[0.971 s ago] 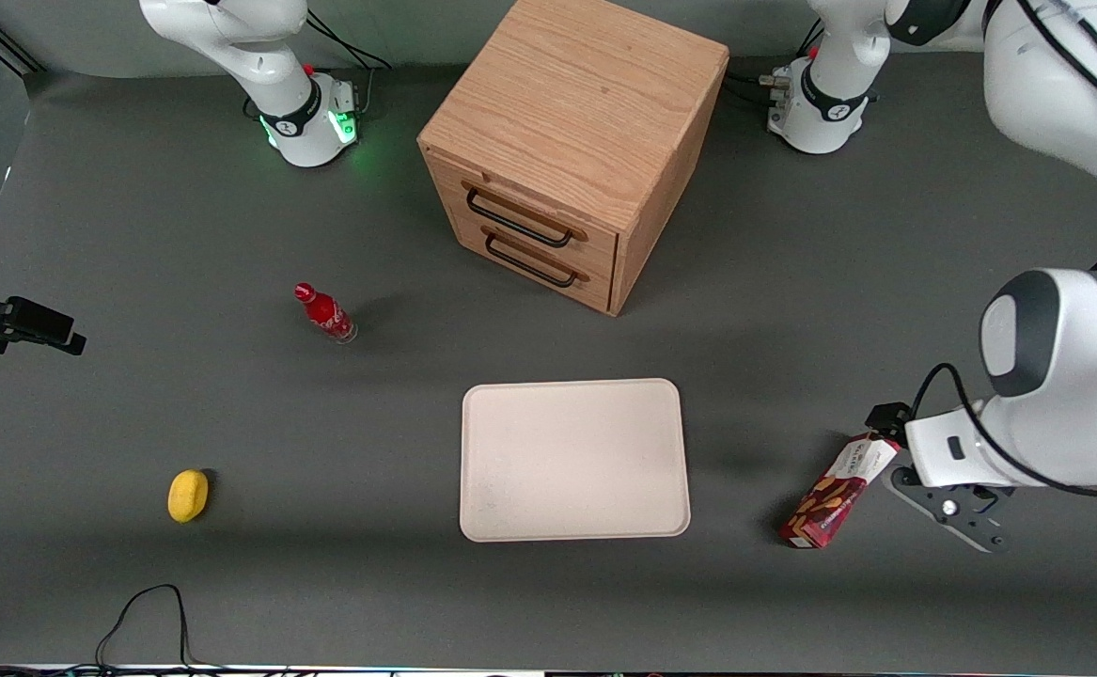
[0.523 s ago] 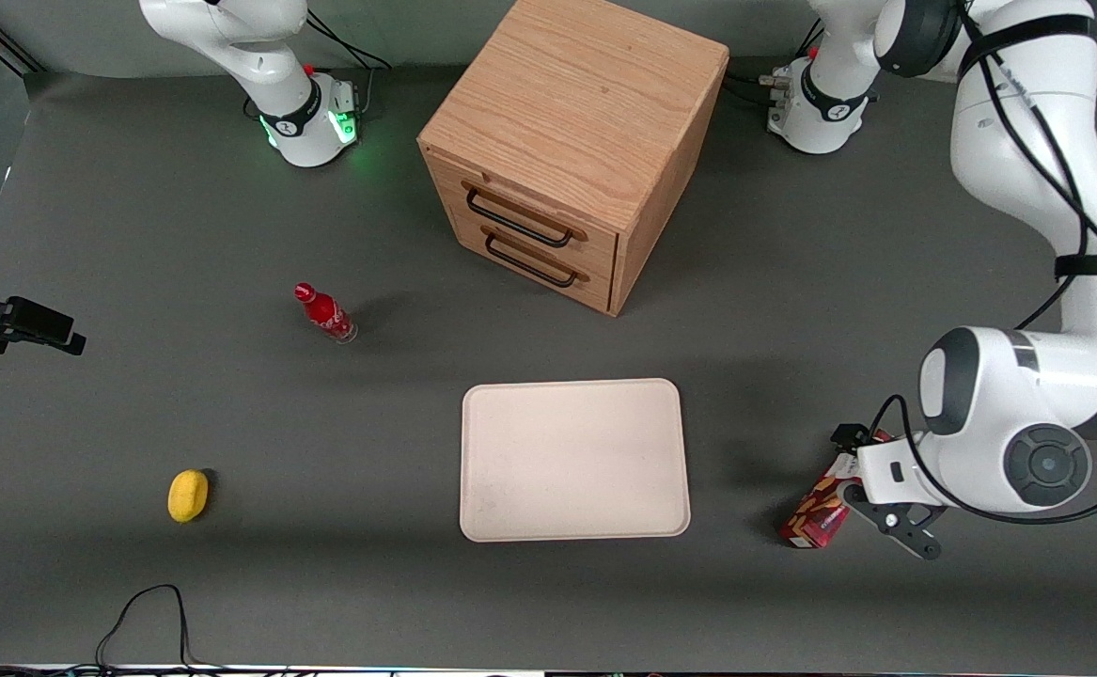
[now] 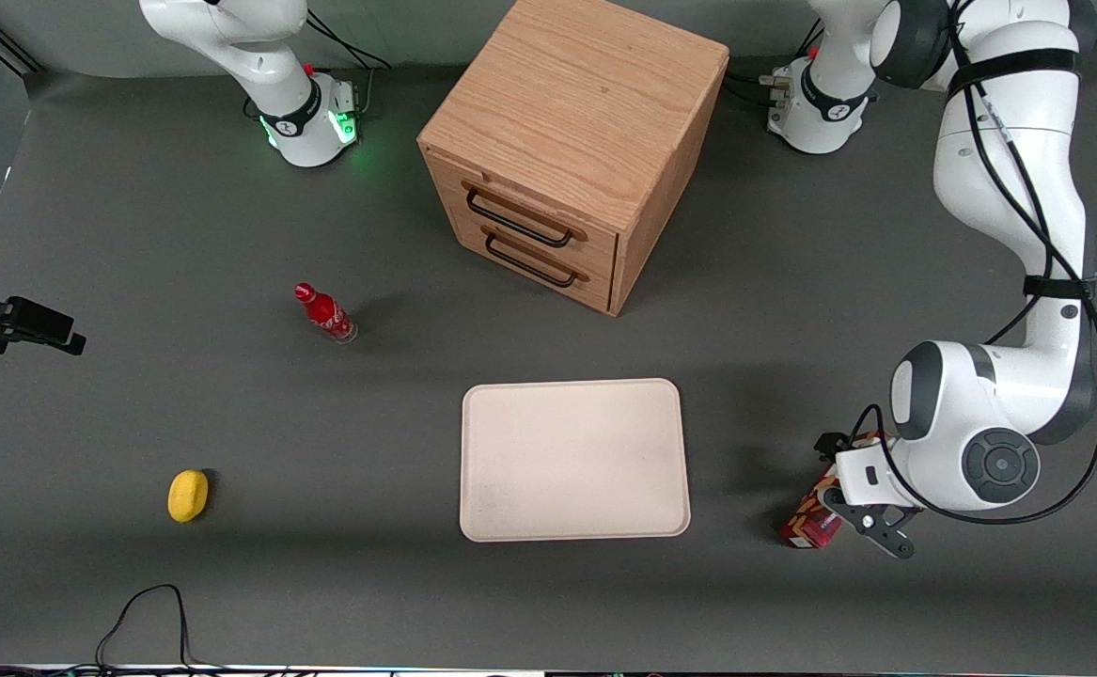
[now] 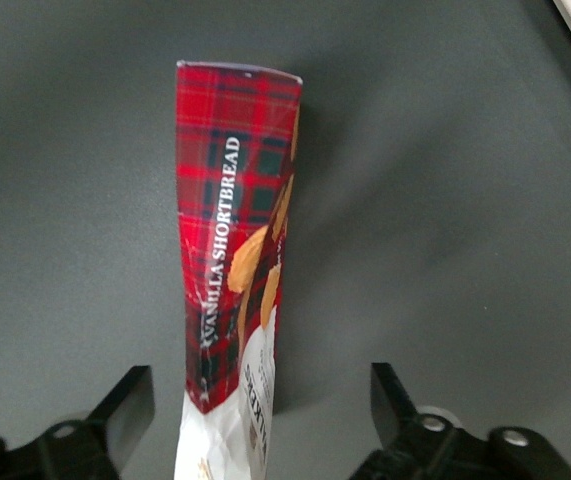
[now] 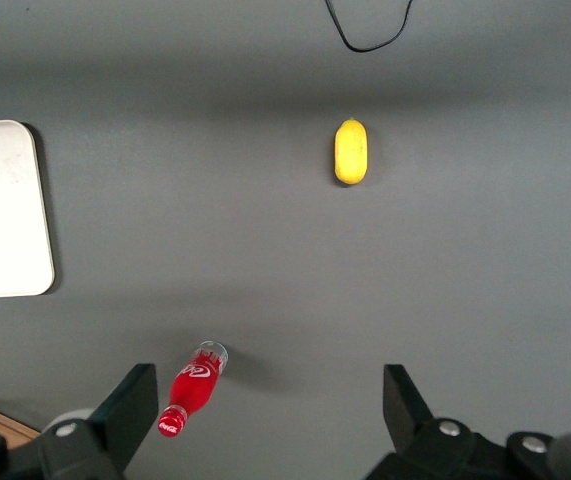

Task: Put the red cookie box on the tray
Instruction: 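Lower the left gripper and close it on the shortbread box's end, then lift the shortbread box upright with the left gripper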

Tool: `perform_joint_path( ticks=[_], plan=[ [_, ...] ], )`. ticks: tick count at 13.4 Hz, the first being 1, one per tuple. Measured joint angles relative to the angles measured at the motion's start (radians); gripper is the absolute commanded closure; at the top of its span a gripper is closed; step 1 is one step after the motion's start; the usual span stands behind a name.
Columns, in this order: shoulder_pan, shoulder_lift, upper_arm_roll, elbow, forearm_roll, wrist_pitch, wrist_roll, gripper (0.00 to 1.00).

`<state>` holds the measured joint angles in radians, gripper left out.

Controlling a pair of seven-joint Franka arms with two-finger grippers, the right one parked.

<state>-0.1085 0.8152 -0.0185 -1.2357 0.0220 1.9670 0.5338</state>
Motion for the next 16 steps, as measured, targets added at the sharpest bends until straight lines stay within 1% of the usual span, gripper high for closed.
perform_joint_path(
  ticks=[1,2,3,4,5,7,8,9,16],
  plan=[
    [0.000,0.005,0.000,-0.001,0.000,0.015,0.000,0.15],
    [0.000,0.009,0.000,-0.001,0.000,0.027,0.000,0.23],
    [0.000,0.014,0.000,-0.002,0.000,0.036,0.000,0.28],
    [0.000,0.018,0.000,-0.002,0.000,0.050,0.000,0.40],
    [0.000,0.023,0.000,-0.002,-0.001,0.065,0.000,0.56],
    [0.000,0.027,0.000,-0.002,-0.001,0.075,0.000,0.83],
    [0.000,0.027,0.000,-0.001,-0.001,0.076,0.000,0.98],
    [0.000,0.027,0.000,-0.001,-0.001,0.077,0.000,1.00],
    [0.001,0.026,0.000,0.001,-0.001,0.080,0.000,1.00]
  ],
)
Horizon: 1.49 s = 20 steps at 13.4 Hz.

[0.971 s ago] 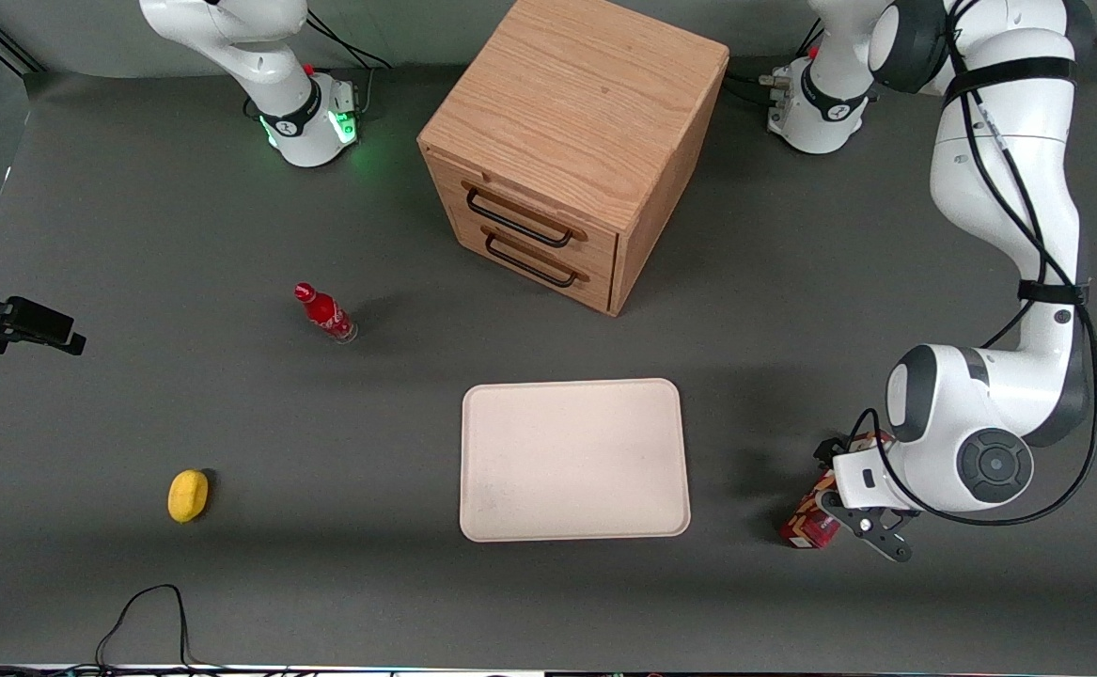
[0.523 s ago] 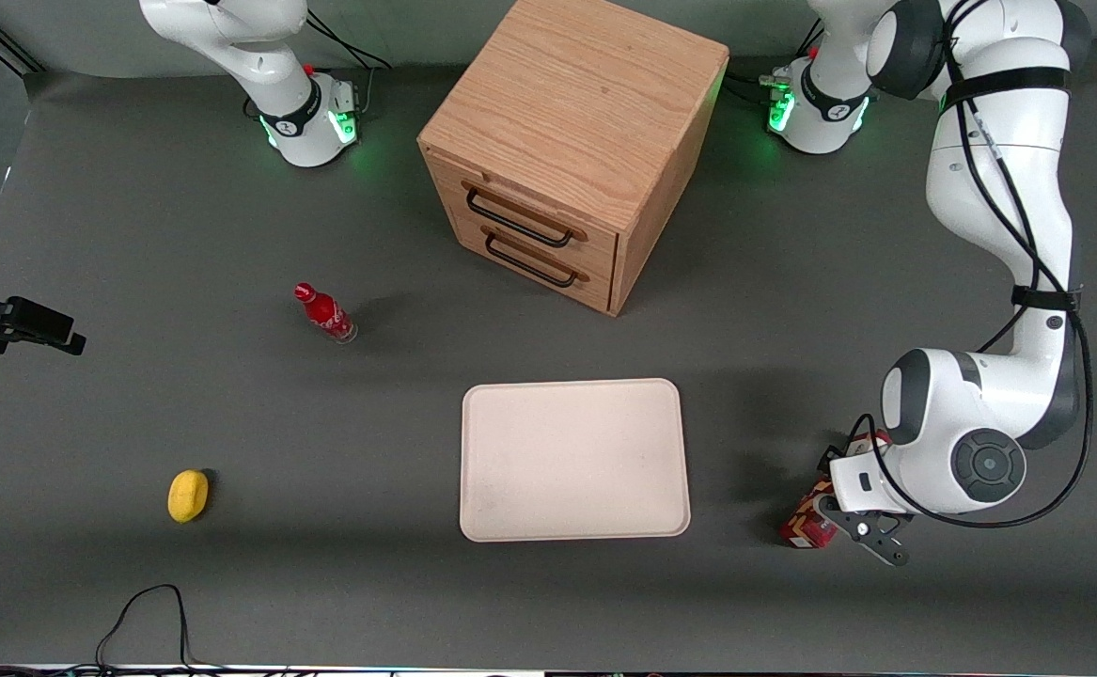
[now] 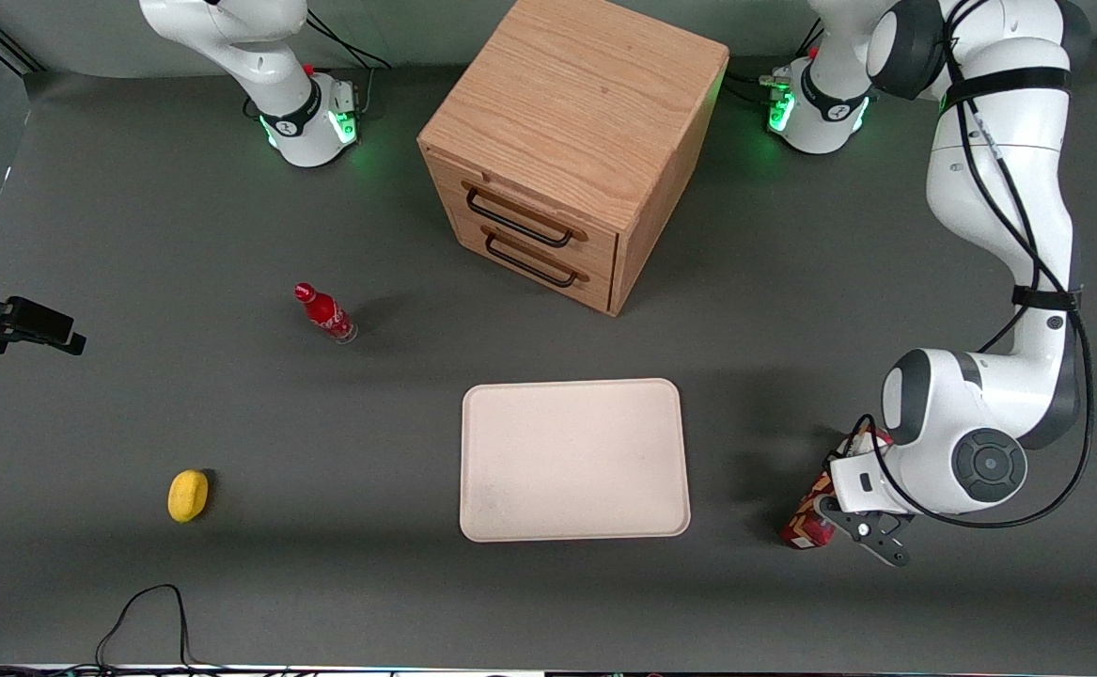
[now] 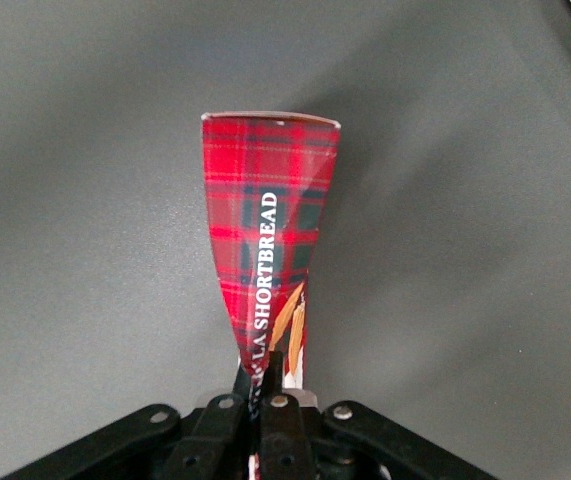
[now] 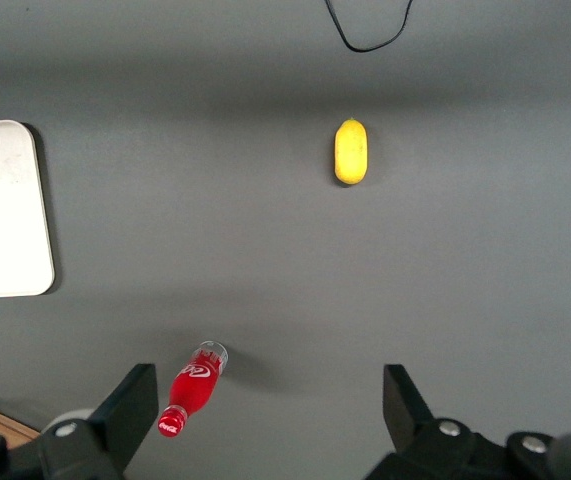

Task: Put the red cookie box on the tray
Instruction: 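Lift the shortbread box upright with the left gripper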

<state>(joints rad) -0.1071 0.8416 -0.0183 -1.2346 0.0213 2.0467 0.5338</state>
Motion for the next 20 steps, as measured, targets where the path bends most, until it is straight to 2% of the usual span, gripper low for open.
perform_joint_path(
  ticks=[4,11,14,16,18,20],
  plan=[
    [0.001,-0.039,0.000,0.043,0.000,-0.057,0.000,1.00],
    [0.006,-0.316,0.000,0.134,-0.001,-0.460,0.000,1.00],
    [0.006,-0.386,0.000,0.193,-0.001,-0.660,0.000,1.00],
    [0.005,-0.402,0.000,0.208,-0.002,-0.689,-0.008,1.00],
    [0.000,-0.399,-0.008,0.211,-0.004,-0.690,-0.099,1.00],
    [-0.021,-0.395,-0.035,0.210,-0.006,-0.688,-0.283,1.00]
  ],
)
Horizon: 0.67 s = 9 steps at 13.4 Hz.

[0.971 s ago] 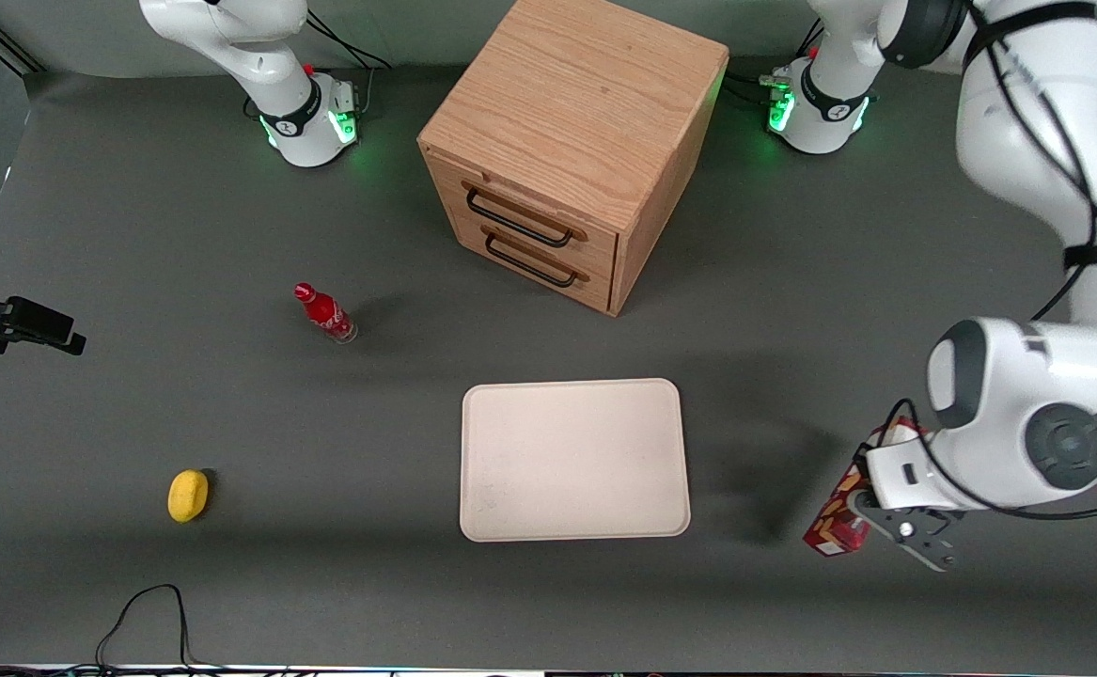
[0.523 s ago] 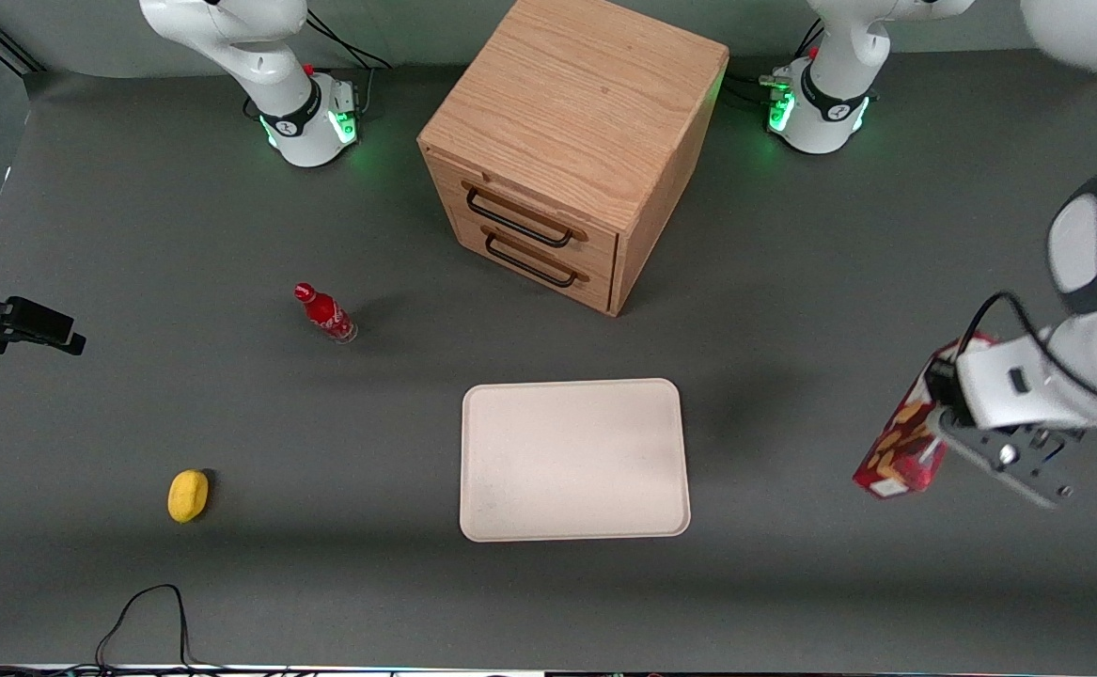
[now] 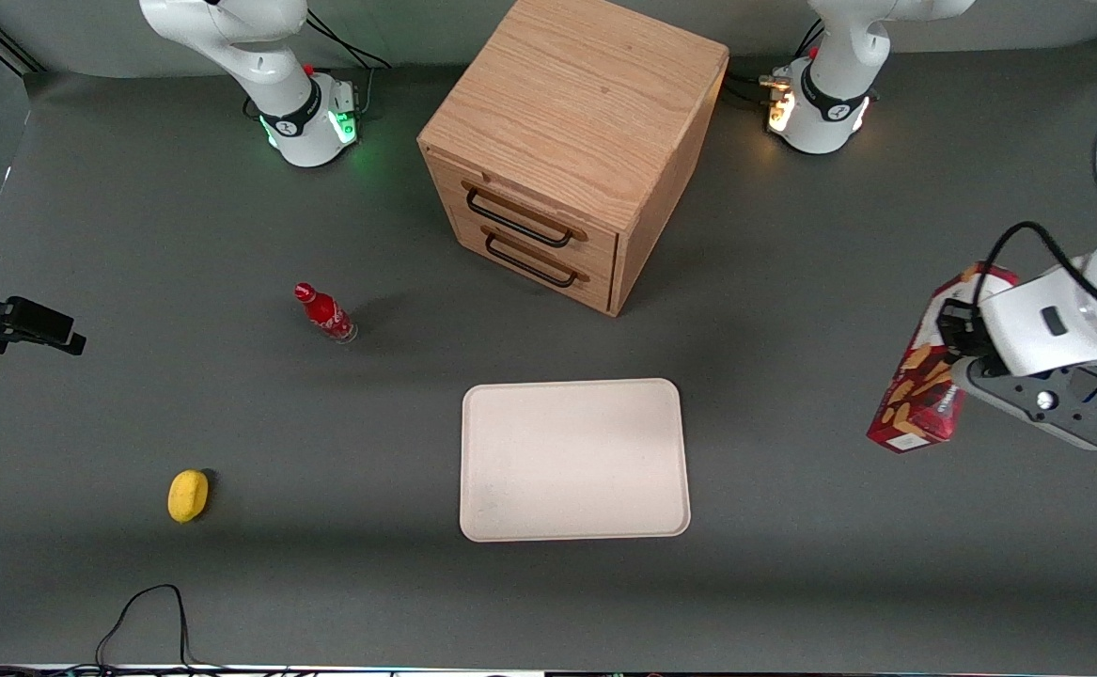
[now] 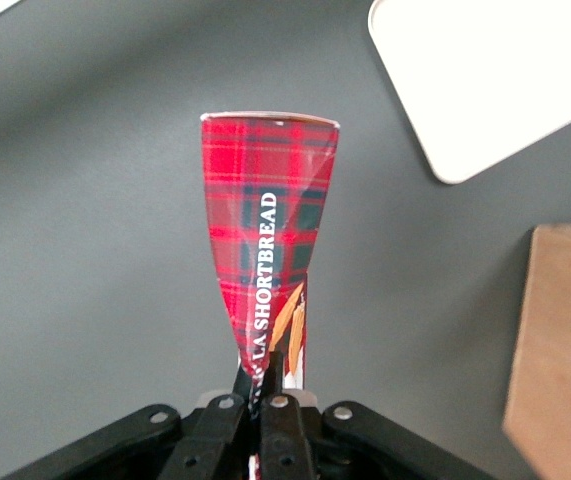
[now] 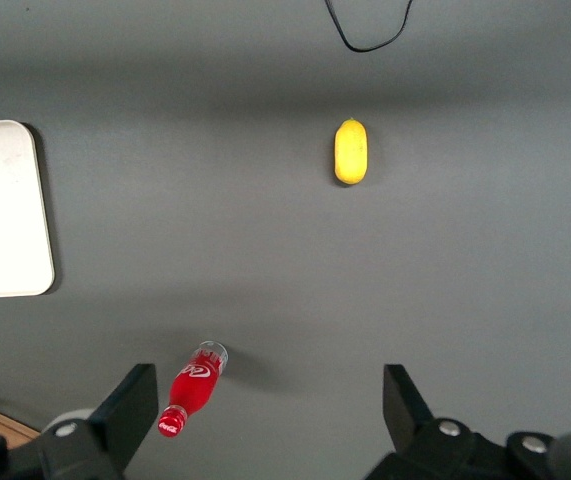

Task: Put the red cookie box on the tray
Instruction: 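Lift the shortbread box upright with the left gripper, then carry the upright box over the cream tray with the left gripper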

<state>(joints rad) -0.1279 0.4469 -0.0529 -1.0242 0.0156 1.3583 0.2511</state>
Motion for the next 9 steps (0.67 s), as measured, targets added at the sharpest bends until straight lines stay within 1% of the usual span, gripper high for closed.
perform_joint_path(
  ticks=[2,6,7,9],
  plan=[
    [-0.062,0.002,-0.016,0.000,-0.001,0.008,-0.233,1.00],
    [-0.220,0.021,-0.027,0.000,-0.001,0.082,-0.690,1.00],
    [-0.246,0.029,-0.034,0.000,-0.001,0.106,-0.791,1.00],
    [-0.265,0.042,-0.065,0.000,-0.001,0.140,-0.956,1.00]
  ],
)
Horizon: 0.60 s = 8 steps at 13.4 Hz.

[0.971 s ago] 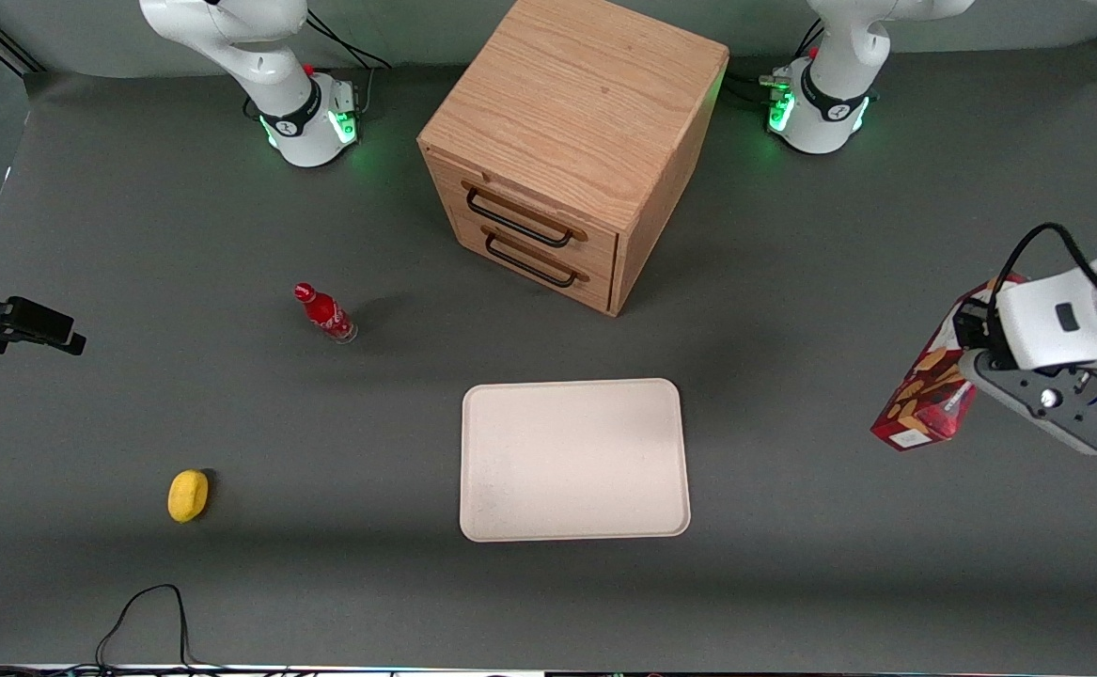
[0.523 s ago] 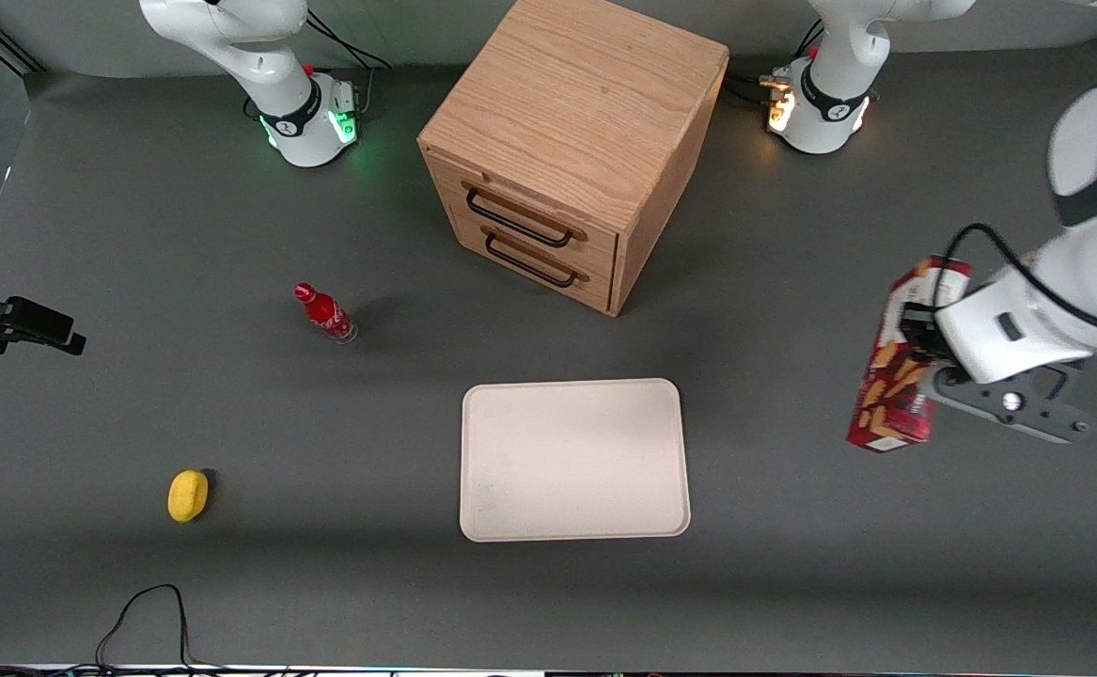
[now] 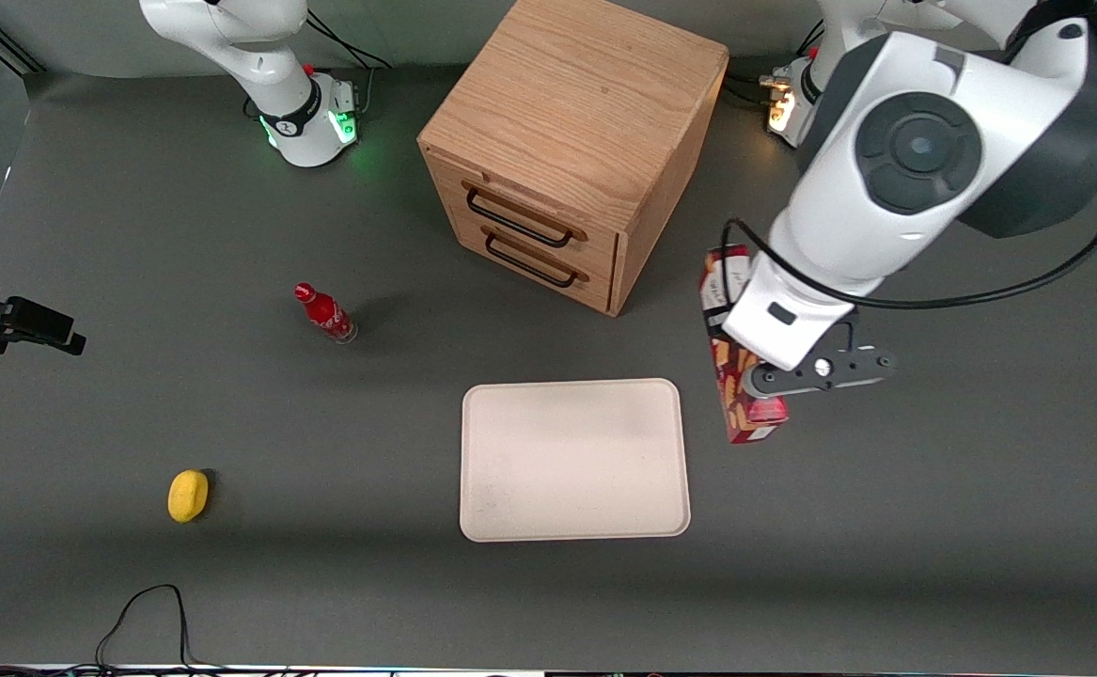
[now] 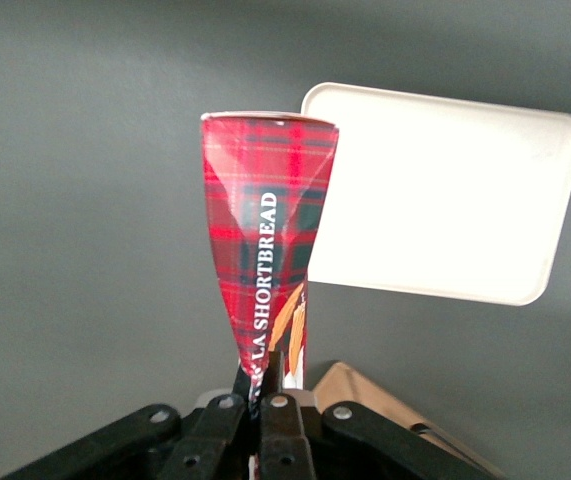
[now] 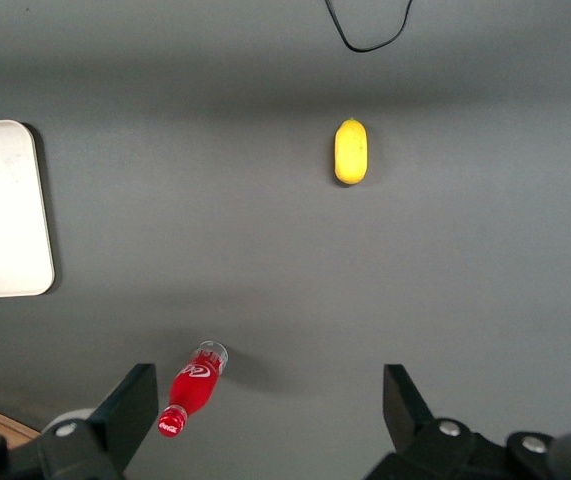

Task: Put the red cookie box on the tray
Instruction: 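Carry the upright box over the cream tray with the left gripper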

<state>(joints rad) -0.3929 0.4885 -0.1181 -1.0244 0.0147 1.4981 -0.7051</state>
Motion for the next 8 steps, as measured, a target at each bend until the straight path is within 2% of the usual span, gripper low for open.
perform_joint_path(
  ticks=[3,8],
  plan=[
    [0.000,0.018,-0.033,0.000,0.000,0.030,-0.086,1.00],
    [0.001,0.143,-0.038,-0.006,0.000,0.097,0.036,1.00]
  ],
)
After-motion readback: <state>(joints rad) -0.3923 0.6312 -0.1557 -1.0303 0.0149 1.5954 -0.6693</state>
